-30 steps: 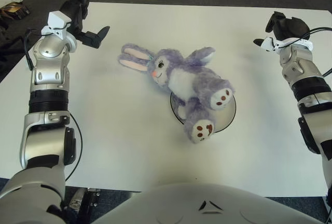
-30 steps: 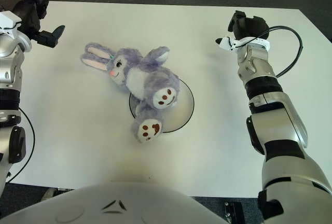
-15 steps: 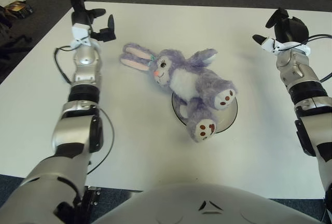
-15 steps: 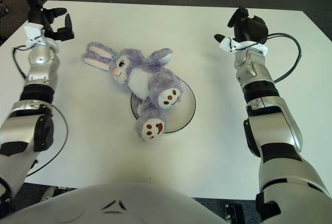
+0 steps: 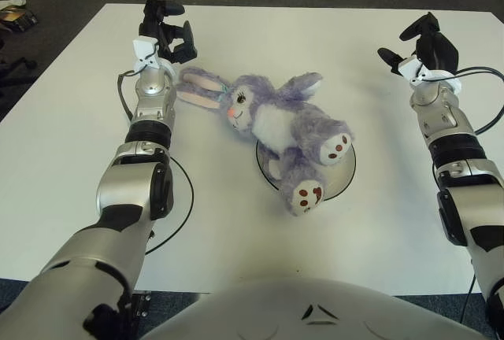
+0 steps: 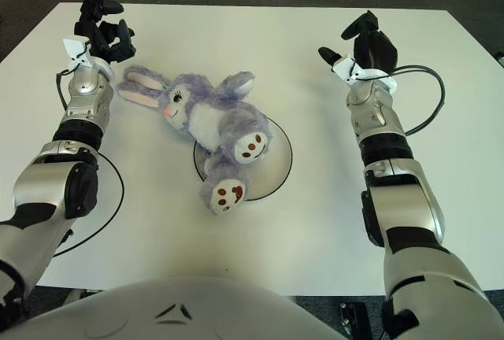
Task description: Put the doll into the plate.
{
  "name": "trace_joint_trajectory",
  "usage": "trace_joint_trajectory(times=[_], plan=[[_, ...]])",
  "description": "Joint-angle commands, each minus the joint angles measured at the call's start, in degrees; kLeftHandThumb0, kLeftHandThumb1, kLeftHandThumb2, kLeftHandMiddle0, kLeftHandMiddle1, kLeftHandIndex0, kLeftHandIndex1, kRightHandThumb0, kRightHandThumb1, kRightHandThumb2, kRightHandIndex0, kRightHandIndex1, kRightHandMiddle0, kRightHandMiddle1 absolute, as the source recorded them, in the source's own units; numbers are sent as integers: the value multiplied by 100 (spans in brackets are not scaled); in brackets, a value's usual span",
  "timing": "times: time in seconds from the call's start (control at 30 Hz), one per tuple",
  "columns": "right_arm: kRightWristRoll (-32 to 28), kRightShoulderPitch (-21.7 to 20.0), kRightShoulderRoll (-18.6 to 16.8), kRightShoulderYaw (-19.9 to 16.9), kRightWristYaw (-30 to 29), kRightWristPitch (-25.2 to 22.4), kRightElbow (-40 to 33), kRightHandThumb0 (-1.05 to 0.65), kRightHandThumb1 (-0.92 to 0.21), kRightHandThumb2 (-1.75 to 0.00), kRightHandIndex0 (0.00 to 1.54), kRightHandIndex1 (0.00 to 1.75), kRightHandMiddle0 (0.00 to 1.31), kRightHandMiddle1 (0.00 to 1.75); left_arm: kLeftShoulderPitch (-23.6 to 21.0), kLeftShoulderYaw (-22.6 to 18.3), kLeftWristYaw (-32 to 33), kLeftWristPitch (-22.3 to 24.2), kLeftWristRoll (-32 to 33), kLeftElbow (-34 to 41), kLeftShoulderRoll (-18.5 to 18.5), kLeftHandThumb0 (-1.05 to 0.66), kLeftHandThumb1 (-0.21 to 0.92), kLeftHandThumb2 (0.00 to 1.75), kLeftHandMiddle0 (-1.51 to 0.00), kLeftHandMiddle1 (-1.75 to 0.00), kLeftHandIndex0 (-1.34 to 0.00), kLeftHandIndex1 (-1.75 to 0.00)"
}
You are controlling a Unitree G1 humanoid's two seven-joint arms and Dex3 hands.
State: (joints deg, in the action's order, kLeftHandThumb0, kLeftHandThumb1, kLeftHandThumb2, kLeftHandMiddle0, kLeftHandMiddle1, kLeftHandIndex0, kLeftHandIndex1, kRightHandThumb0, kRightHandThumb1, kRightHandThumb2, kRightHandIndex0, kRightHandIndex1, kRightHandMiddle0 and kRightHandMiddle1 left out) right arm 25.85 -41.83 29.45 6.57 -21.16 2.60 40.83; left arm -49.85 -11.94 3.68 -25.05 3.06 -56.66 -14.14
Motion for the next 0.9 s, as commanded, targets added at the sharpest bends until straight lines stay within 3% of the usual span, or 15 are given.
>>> trace_joint_trajectory(times=[0.0,0.23,0.4,0.6,0.87], plan=[[-67,97,-62,-59,95,36,-237,-1,-89,-49,29,159,18,164,-25,55,-17,30,-63,61,-45,-1,42,121,-43,-175,-41,-175],[-63,169,-111,-90,276,-77,-499,-1,-88,-51,26,161,23,162,102,178,-23,-52,-165,205,-24,-1,39,124,-45,-175,-43,-175],[-57,216,-159,-112,395,-189,-697,-1,-91,-45,37,150,10,170,204,251,-49,-18,-252,337,-36,-1,38,126,-46,-175,-44,-175],[20,375,-217,-81,473,-282,-1086,-1,-92,-44,39,144,10,174,269,332,-102,24,-325,410,-80,-1,37,127,-46,-175,-45,-175],[282,1110,-359,-3,869,-891,-3008,-1,-92,-44,40,147,8,171,352,404,-238,85,-387,526,-95,-1,36,128,-47,-175,-45,-175]])
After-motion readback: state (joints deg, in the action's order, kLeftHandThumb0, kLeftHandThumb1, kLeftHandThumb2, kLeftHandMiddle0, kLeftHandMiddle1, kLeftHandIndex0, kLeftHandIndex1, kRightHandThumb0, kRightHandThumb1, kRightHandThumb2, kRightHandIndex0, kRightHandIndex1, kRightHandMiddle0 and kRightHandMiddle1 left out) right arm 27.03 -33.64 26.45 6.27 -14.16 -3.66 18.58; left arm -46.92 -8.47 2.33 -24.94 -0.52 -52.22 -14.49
